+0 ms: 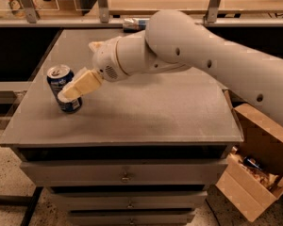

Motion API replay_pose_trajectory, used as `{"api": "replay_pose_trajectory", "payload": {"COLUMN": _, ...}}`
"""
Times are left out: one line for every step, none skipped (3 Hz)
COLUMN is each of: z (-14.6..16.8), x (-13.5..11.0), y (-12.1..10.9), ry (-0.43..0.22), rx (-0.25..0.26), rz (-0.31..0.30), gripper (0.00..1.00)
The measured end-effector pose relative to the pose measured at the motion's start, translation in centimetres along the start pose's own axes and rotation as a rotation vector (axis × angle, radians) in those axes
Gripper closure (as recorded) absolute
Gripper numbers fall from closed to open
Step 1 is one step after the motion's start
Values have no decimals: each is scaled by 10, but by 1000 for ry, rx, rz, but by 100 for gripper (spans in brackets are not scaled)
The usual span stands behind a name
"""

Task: Knock pepsi can over

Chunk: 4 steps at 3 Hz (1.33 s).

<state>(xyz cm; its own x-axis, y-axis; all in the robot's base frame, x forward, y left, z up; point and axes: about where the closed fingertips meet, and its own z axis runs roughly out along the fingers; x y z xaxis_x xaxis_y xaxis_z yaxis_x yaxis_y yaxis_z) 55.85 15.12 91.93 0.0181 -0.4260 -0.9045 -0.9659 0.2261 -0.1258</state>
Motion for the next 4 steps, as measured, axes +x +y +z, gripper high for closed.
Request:
{"api": "replay_pose_trajectory", "payload": {"z": 27, "x": -3, "y": 9, "ry": -79, "rx": -56, "rz": -16, "gripper": 0}}
{"api": "replay_pose_trajectory", "payload": {"z": 49, "x": 0, "y": 20, "ry": -129, "rx": -107, "rz": -28, "gripper": 0}}
{"api": "replay_pose_trajectory", "payload": {"z": 64, "x": 2, "y": 32, "ry": -172, "rx": -155, "rz": -41, "gripper": 0}}
{"api": "replay_pose_trajectory", "payload": {"z": 74, "x": 3, "y": 41, "ry": -215, "rx": -196, "rz": -43, "gripper": 18}}
